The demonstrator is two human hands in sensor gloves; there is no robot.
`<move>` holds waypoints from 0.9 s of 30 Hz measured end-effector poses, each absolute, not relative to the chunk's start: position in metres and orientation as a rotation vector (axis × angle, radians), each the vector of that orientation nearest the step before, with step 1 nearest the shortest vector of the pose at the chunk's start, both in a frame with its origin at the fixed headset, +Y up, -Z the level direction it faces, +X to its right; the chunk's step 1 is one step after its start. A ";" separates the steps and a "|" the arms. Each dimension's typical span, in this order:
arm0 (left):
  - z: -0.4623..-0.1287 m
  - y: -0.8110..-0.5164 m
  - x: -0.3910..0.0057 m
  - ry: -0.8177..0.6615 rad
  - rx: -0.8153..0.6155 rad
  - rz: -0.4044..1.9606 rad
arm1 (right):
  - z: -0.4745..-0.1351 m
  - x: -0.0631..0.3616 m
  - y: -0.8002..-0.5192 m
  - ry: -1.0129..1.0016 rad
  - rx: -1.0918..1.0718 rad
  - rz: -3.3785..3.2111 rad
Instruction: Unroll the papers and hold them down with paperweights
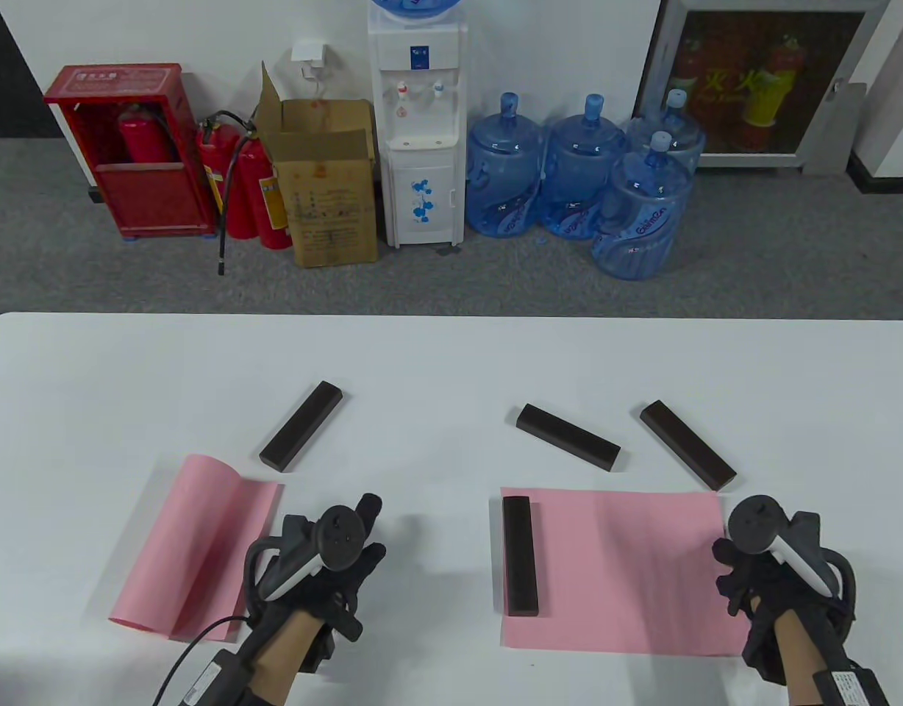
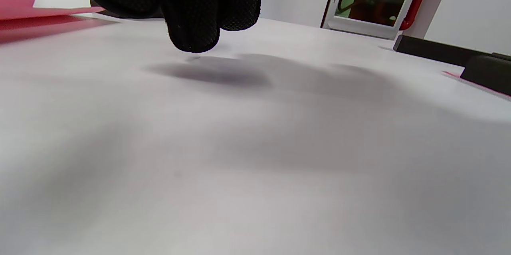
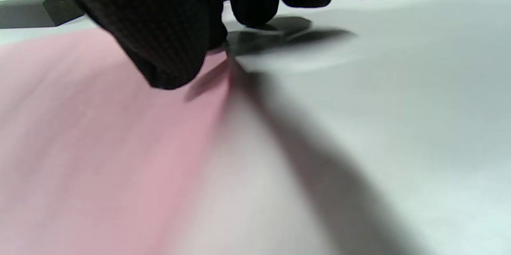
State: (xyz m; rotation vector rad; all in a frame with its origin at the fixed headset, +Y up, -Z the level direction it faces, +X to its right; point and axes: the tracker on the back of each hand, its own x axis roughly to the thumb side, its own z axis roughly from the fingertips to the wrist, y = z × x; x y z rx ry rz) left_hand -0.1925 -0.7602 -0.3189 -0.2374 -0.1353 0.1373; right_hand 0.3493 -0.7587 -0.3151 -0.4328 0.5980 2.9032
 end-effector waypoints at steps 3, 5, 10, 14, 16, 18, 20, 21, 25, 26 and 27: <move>-0.315 -0.759 -0.192 -0.159 -0.223 0.132 | -0.325 0.347 -0.746 0.585 -0.489 2.878; -0.313 -0.756 -0.192 -0.164 -0.208 0.126 | -0.334 0.346 -0.733 0.538 -0.516 2.824; -0.312 -0.755 -0.192 -0.176 -0.201 0.137 | -0.374 0.338 -0.692 0.277 -0.535 2.716; -0.312 -0.758 -0.191 -0.177 -0.215 0.120 | -0.411 0.327 -0.676 0.205 -0.560 2.733; -0.312 -0.759 -0.191 -0.176 -0.216 0.115 | -0.432 0.323 -0.677 0.242 -0.589 2.759; -0.312 -0.759 -0.191 -0.172 -0.223 0.113 | -0.448 0.323 -0.682 0.272 -0.631 2.774; -0.313 -0.761 -0.192 -0.169 -0.231 0.114 | -0.461 0.325 -0.690 0.328 -0.700 2.767; -0.313 -0.761 -0.193 -0.167 -0.229 0.112 | -0.470 0.327 -0.696 0.358 -0.708 2.768; -0.313 -0.761 -0.194 -0.161 -0.229 0.113 | -0.489 0.336 -0.718 0.535 -0.785 2.766; -0.313 -0.760 -0.194 -0.162 -0.230 0.111 | -0.493 0.337 -0.723 0.573 -0.791 2.768; -0.313 -0.760 -0.194 -0.162 -0.229 0.109 | -0.495 0.337 -0.727 0.603 -0.792 2.773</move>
